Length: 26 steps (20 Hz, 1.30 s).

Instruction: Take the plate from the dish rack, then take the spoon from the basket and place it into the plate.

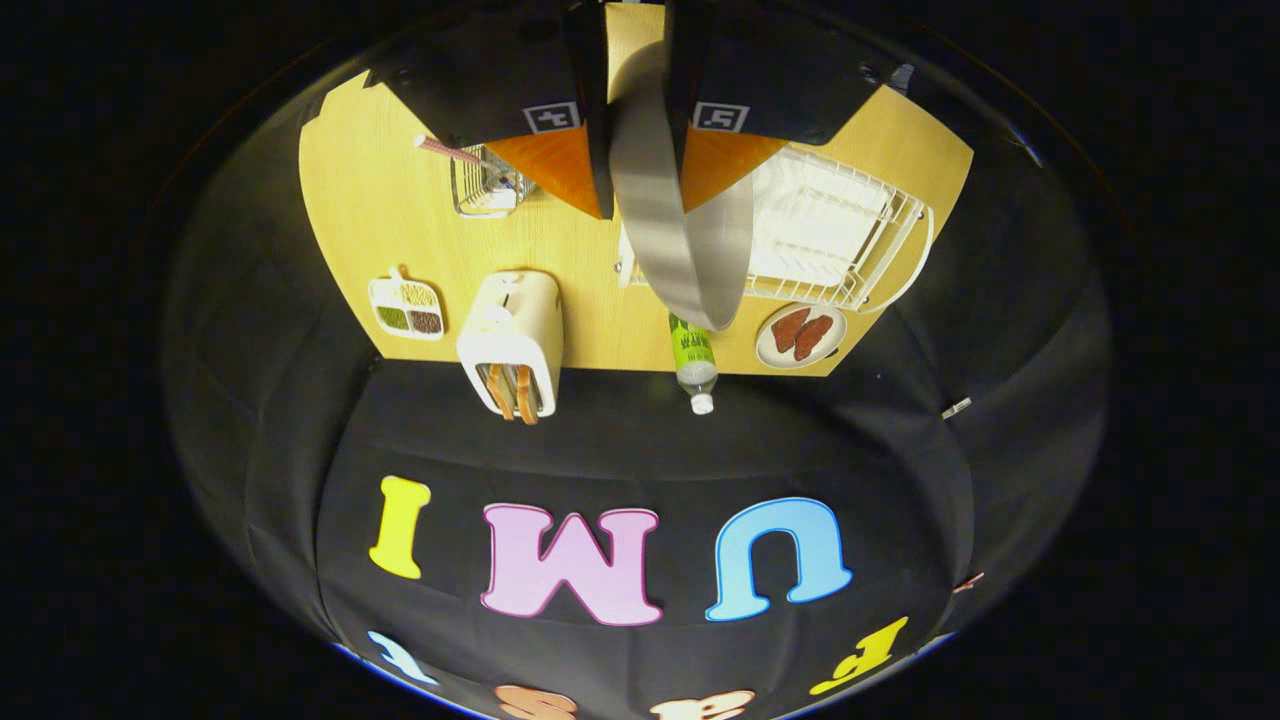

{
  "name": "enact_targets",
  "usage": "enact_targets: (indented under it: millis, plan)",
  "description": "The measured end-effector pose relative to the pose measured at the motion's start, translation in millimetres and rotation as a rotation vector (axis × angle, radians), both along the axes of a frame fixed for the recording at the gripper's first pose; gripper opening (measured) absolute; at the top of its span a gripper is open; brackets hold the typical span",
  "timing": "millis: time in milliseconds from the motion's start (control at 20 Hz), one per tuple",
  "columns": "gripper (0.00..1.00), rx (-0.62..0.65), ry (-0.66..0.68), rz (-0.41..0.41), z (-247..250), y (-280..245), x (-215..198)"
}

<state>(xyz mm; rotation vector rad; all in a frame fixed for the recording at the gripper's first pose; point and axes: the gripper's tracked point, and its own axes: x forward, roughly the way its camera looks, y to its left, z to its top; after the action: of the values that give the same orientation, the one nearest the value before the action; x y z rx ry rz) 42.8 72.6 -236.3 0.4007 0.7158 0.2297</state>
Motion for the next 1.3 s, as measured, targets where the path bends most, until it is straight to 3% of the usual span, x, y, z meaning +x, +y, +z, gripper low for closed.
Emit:
enact_targets:
  millis: [350,650,850,1000,1300]
  plan:
    - [0.26,0.218,0.171,-0.070,-71,-48,-85]
    - [0.26,0.350,0.332,-0.101,-126,-52,-143]
    - [0.26,0.379,0.423,-0.089,-172,-38,-158]
    - [0.26,0.461,0.471,-0.109,-189,-24,-156]
    - [0.27,0.495,0.499,-0.107,-210,-13,-155]
